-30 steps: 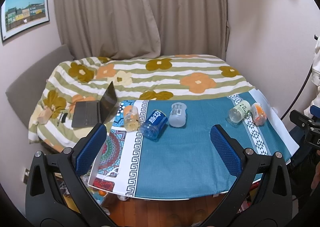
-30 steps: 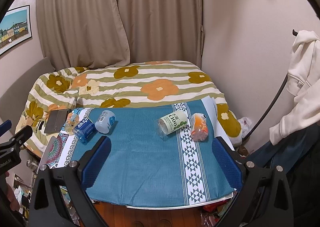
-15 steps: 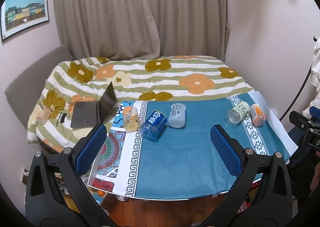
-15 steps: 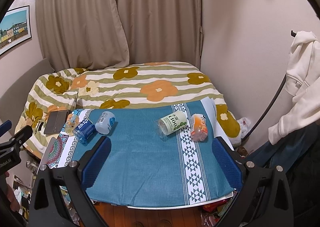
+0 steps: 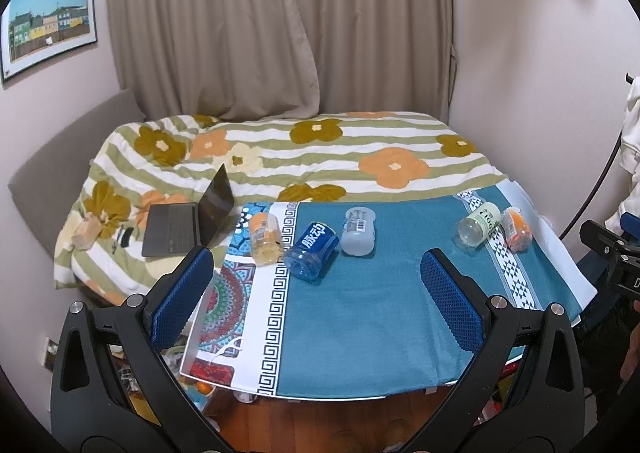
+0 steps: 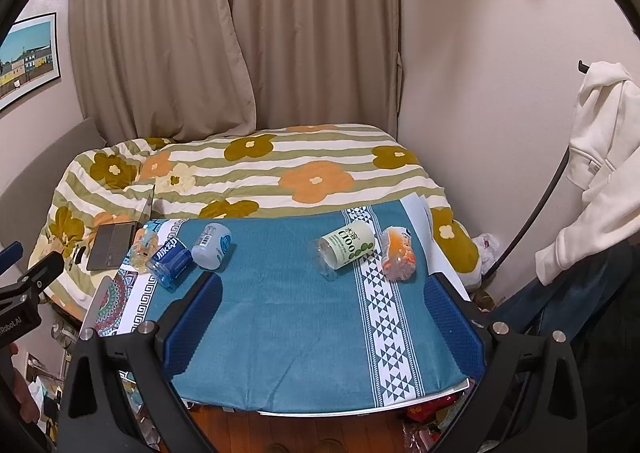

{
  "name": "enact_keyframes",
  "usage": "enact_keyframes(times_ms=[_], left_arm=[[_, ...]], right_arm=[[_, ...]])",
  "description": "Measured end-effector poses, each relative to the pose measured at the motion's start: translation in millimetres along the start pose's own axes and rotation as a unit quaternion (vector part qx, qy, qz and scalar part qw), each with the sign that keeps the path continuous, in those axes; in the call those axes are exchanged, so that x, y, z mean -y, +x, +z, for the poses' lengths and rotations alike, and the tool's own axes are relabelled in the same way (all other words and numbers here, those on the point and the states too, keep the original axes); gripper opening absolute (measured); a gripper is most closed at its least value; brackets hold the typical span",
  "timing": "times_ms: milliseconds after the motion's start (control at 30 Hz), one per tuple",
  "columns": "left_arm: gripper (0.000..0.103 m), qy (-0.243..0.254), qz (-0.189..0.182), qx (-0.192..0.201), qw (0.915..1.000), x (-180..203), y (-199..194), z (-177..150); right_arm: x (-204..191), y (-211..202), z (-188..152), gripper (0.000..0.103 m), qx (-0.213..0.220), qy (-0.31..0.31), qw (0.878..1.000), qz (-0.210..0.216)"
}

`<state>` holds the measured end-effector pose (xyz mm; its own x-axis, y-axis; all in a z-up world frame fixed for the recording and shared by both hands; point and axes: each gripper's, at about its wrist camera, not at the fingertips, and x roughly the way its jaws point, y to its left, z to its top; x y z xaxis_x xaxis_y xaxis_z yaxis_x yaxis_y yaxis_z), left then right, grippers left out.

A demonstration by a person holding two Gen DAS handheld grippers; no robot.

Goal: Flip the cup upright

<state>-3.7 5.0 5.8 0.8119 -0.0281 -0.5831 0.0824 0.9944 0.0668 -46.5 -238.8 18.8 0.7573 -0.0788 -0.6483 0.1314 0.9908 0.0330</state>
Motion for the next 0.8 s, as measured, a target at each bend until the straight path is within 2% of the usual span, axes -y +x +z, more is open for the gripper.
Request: enact_keyframes(times_ms=[200, 400, 633, 800], left_arm=[[0.103, 0.009, -0.008, 0.003, 0.9999, -7.6, 4.1, 2.3], [0.103, 0.04, -0.05, 0.003, 0.9979, -8.0, 17.4, 12.7], [0.103, 0.089, -0.11, -0.01, 0.9899, 28.1, 53.2, 40.3], [0.103, 0.124, -0.141, -0.018, 0.982, 70.5, 87.0, 59.1]], right_arm=[[-4.1, -2.5, 0.9, 0.101, 0.007, 0.008, 1.0, -0.003], [-2.0, -4.5, -0.6, 0.101, 0.011, 0.031, 0.999, 0.0], [15.6, 3.2, -1.5, 0.101, 0.006, 0.044, 0.999, -0.015], [38.0, 17.5, 0.3, 0.101, 0.005, 0.043, 0.999, -0.025]])
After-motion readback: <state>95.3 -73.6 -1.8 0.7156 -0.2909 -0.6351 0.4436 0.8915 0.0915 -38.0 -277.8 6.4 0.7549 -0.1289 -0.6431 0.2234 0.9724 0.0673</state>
